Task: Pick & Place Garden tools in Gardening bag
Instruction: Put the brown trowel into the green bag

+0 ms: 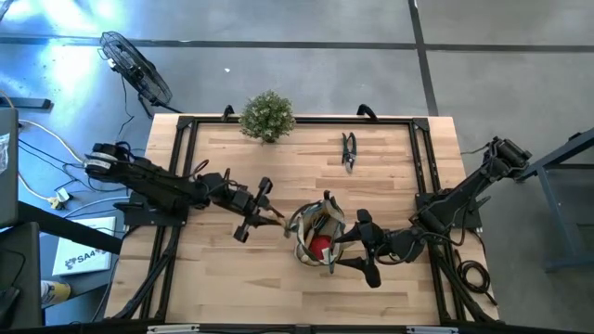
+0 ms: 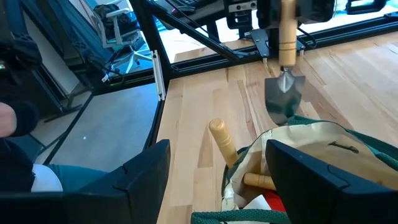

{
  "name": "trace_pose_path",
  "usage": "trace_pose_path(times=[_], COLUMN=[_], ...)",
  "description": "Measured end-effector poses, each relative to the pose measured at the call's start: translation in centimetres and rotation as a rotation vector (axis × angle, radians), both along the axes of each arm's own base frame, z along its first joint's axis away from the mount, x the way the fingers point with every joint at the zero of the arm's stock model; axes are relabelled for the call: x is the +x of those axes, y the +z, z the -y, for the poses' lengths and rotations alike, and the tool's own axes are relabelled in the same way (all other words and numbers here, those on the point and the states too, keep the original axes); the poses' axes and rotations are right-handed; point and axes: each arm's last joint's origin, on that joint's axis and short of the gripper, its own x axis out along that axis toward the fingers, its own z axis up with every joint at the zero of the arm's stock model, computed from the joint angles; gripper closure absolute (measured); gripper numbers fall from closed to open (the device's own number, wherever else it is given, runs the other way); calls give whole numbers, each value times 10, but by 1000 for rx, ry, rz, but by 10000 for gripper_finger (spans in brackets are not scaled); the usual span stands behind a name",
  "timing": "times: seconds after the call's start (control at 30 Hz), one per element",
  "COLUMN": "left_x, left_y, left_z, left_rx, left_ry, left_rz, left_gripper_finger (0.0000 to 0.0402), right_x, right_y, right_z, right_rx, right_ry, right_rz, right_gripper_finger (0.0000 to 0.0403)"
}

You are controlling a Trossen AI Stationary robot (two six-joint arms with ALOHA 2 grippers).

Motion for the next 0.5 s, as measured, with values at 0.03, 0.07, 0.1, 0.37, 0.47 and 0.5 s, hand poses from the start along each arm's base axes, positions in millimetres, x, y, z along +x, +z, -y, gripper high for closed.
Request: trace_pose_path(times=[0.03, 0.07, 0.1, 0.37, 0.47, 0.5], left_x=[1, 2, 2, 6, 9, 11], left_y=[-1, -1, -2, -6, -5, -5], left_z=[-1, -2, -3, -8, -7, -7], left_rx=[-2, -4, -8, -22, -21, -20], left_ry=[1, 5, 9, 16, 15, 16], left_rz=[2, 4, 3, 29, 32, 32], left_gripper_finger=[339, 339, 339, 339, 339, 339], right_x=[0, 0, 0, 0, 0, 0], right_y=[0, 0, 0, 0, 0, 0], right_z=[0, 0, 0, 0, 0, 0], right_rx=[0, 0, 0, 2, 0, 0], right_ry=[0, 0, 0, -1, 0, 0], right_rz=[0, 0, 0, 0, 0, 0], right_gripper_finger=[147, 147, 147, 147, 147, 147])
